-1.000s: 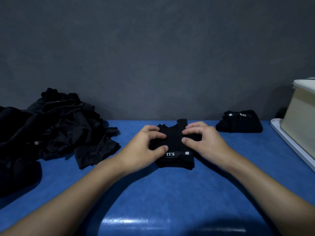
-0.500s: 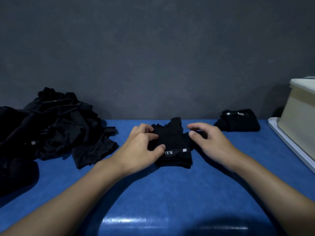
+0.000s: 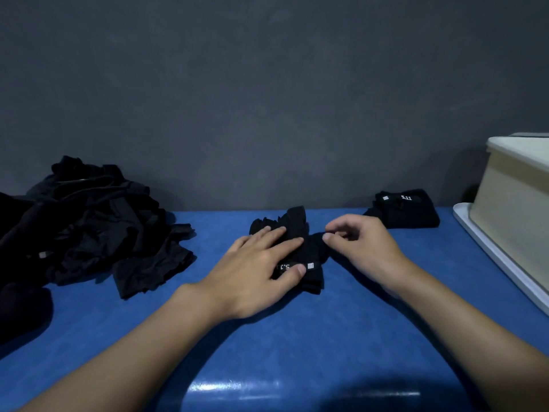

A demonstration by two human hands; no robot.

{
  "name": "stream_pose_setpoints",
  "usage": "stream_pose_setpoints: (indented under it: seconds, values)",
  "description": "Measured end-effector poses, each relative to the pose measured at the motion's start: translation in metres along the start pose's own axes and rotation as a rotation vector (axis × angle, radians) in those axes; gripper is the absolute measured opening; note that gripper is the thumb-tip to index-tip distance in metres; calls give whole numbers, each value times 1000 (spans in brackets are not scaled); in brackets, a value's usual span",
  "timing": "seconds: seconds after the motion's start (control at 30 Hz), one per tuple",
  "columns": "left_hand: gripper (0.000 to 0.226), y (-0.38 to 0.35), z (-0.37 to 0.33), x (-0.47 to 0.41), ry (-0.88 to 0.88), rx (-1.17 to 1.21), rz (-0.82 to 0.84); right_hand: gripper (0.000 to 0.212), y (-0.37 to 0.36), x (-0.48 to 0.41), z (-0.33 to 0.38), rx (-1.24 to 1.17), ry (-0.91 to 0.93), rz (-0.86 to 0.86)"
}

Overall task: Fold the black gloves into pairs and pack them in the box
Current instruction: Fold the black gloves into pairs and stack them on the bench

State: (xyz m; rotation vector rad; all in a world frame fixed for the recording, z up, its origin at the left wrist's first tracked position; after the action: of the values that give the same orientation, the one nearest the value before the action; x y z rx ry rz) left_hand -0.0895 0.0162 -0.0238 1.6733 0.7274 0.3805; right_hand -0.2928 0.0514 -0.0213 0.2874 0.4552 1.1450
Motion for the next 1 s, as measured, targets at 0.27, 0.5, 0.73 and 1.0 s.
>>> stream_pose_setpoints:
  seconds: [0.27,0.5,0.73,1.0]
  values:
    - [61,-2,-1,3,40,-48,44,26,-1,-6,-1,93,43,-115]
    - [75,-2,-1,1,63,-28,22,20,-6,7,18,91,232,-15]
    - [50,17,13,-3,112,292,-126,39,-20,11,9,303,221,236]
    - [86,7,32,-2,65,-64,52,53,-20,13,16,360,275,214]
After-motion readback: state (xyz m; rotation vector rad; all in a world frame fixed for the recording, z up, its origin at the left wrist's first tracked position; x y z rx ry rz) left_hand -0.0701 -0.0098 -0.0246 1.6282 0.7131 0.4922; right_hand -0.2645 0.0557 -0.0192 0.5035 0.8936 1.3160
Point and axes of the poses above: each hand's wrist, its own x-axis away from the middle knuckle, its own y-axis out of the back of the hand, z = x × y, the point moved 2 cm from there along -x, towards the middle knuckle, and after that the axes turned 5 degrees about -y, right-handed, at the moved point
